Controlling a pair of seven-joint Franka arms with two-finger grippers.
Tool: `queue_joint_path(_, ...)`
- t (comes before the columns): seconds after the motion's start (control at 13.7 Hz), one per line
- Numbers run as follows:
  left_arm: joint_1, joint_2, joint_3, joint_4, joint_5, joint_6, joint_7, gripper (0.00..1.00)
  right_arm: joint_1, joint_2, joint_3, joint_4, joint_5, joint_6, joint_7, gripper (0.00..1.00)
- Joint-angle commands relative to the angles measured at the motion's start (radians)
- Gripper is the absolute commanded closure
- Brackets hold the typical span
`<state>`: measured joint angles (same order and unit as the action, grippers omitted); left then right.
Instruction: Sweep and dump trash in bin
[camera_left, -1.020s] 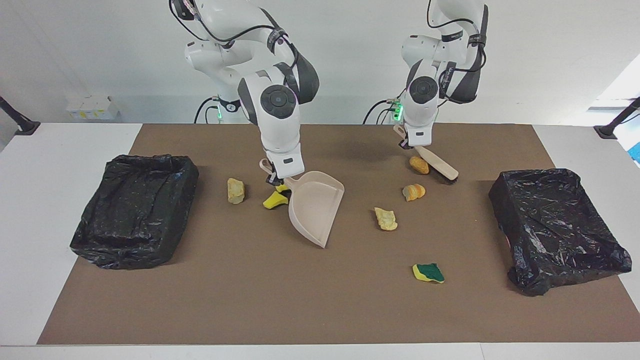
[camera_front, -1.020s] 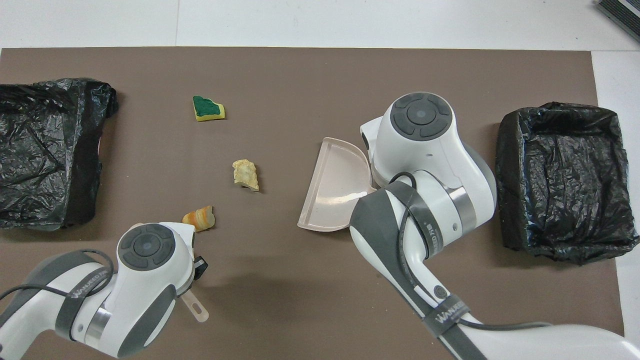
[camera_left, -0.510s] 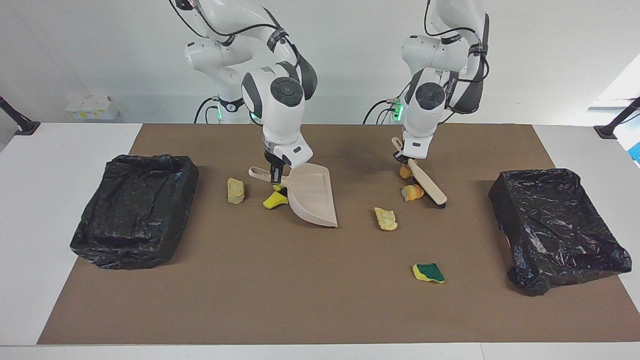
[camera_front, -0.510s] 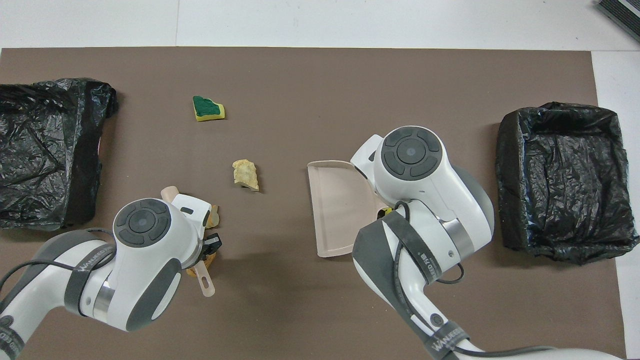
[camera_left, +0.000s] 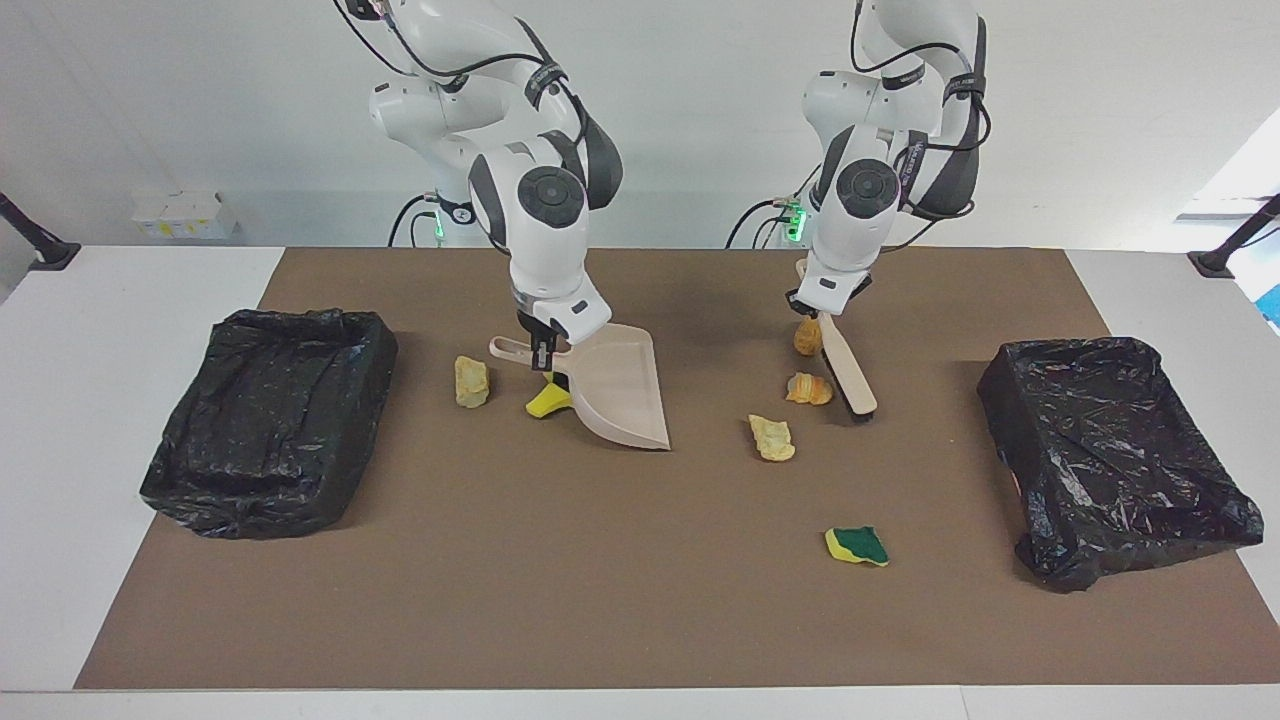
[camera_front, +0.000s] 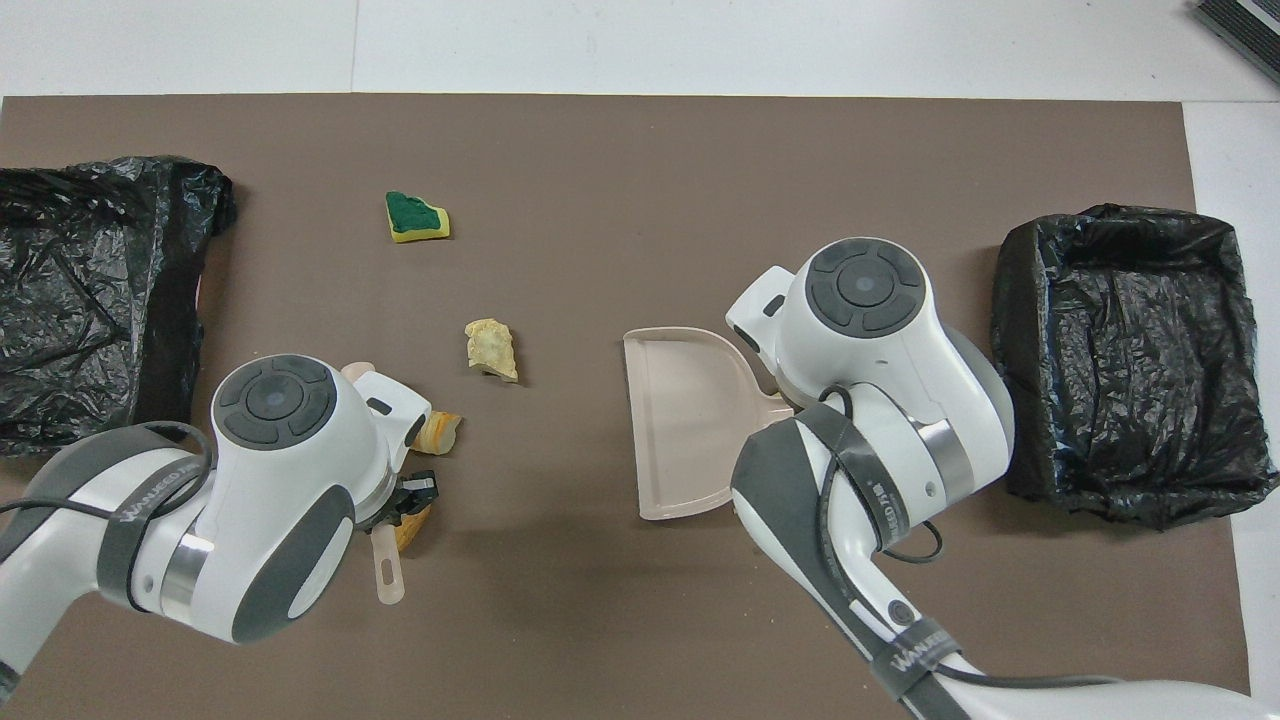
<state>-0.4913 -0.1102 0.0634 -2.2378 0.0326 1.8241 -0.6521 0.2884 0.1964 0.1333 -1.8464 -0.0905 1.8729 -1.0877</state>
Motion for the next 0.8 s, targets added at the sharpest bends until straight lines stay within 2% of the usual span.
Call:
queue_joint_path(0.0, -0.004, -0.091, -0.002, -0.005, -0.013, -0.112, -0.047, 1.0, -0.009, -0.031, 0.009, -0.039, 0.043, 0.028, 0.009, 1.0)
queue_joint_path(0.15, -0.007, -0.117, -0.011, -0.038, -0.013, -0.129, -0.136, 1.0, -0.009, -0.035, 0.008, -0.06, 0.092, 0.07, 0.017, 1.0)
queue_joint_path(0.36, -0.024, -0.209, -0.013, -0.149, -0.014, -0.147, -0.228, 1.0, -0.005, -0.041, 0.008, -0.092, 0.098, 0.115, 0.034, 1.0)
queue_joint_path(0.58, -0.056, -0.204, -0.011, -0.203, -0.066, -0.117, -0.317, 1.0, -0.006, -0.04, 0.008, -0.099, 0.12, 0.14, 0.026, 1.0)
queue_joint_path(0.73, -0.059, -0.18, -0.013, -0.206, -0.106, -0.036, -0.319, 1.0, -0.006, -0.041, 0.008, -0.114, 0.121, 0.143, 0.035, 1.0)
